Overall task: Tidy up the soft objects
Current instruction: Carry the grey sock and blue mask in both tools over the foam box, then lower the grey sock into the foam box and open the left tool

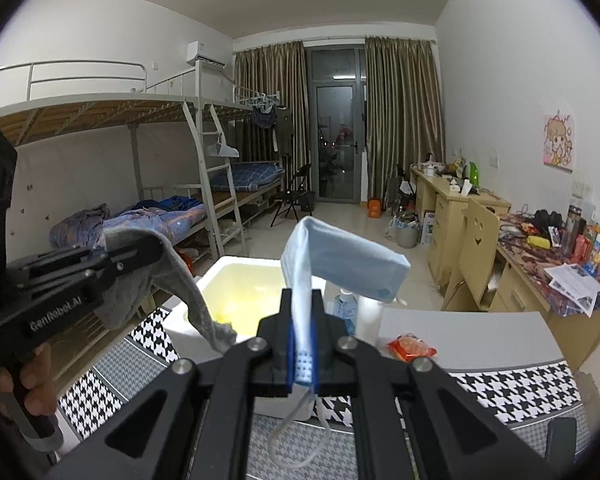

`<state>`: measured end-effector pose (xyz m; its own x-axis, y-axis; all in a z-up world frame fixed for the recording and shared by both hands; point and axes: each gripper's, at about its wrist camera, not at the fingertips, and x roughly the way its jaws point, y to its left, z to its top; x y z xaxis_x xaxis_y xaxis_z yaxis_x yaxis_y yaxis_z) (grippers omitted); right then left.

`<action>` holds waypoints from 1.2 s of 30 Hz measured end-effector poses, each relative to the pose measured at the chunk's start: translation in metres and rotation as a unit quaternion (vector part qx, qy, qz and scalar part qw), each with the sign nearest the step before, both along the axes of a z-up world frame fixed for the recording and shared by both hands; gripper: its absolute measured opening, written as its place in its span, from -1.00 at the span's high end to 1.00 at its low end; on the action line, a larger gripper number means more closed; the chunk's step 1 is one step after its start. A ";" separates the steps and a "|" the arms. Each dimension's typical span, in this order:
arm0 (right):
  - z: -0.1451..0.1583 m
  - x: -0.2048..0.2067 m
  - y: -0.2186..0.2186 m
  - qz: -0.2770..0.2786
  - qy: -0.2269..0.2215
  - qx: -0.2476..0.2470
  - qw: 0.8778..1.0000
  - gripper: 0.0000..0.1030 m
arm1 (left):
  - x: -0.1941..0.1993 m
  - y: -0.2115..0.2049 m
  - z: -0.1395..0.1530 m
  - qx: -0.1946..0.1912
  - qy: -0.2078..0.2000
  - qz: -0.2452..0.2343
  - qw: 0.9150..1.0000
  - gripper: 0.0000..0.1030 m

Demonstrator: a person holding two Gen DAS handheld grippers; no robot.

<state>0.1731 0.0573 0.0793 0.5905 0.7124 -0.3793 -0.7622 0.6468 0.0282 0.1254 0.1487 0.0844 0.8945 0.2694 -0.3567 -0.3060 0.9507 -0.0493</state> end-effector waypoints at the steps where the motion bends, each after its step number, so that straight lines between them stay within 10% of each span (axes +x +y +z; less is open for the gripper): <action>1: 0.000 0.001 0.002 0.001 0.002 -0.001 1.000 0.83 | 0.002 0.002 0.000 -0.001 0.002 0.002 1.000 0.89; 36: 0.001 0.024 0.041 -0.003 -0.001 -0.032 0.999 0.83 | 0.078 0.045 -0.029 -0.024 0.078 -0.001 0.997 0.71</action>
<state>0.1971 0.0987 0.0808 0.5950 0.6835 -0.4229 -0.7585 0.6516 -0.0141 0.2034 0.1941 0.0555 0.8283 0.2457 -0.5036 -0.3108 0.9493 -0.0479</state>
